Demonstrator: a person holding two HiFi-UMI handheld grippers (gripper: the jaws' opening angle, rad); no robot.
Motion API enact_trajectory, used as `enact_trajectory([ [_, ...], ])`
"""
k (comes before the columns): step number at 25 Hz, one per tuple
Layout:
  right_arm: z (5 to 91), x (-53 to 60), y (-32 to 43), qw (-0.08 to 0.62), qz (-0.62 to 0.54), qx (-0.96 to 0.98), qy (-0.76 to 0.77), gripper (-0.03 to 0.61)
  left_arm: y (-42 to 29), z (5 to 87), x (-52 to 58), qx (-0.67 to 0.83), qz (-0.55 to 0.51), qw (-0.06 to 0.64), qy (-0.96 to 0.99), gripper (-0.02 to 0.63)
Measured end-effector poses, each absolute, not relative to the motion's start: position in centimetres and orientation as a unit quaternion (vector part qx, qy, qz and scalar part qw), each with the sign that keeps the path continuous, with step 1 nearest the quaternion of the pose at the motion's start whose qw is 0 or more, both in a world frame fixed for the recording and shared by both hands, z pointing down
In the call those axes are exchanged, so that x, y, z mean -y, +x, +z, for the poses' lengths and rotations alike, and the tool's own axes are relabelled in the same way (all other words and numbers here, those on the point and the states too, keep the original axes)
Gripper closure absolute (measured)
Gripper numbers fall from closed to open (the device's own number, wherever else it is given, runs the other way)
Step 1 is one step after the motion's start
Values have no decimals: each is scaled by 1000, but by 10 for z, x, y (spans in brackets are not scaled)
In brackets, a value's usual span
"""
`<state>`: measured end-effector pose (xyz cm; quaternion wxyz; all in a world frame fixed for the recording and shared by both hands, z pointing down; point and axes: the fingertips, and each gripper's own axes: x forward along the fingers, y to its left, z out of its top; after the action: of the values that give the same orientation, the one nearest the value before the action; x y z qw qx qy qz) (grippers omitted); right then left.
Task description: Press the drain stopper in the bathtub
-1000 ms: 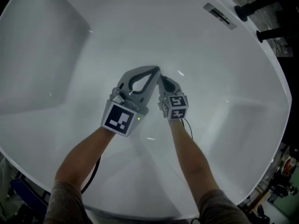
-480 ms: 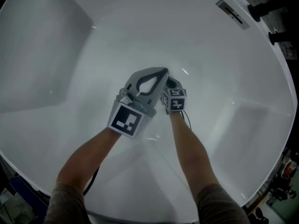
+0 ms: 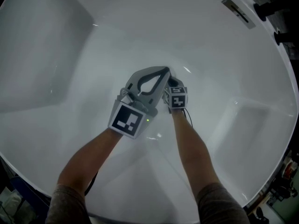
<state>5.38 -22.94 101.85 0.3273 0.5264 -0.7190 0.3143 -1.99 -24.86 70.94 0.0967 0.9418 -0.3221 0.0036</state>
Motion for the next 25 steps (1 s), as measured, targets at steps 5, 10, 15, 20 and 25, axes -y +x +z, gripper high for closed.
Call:
enact_trajectory([
  [5,1021,229,53,345,326,706,526,577,-22,712,248,327,5,100,940,611],
  [10,1023,232,52,358,313,709,520,575,-23,721,246,328,13,110,938,611],
  [15,1016,231,54,337,320,701,541,577,-28,723,248,336,22,109,935,611],
  [20,990,236,57,310,335,695,556,578,-28,709,247,342,36,107,933,611],
  [25,936,242,57,280,330,701,567,577,-33,680,242,349,43,105,930,611],
])
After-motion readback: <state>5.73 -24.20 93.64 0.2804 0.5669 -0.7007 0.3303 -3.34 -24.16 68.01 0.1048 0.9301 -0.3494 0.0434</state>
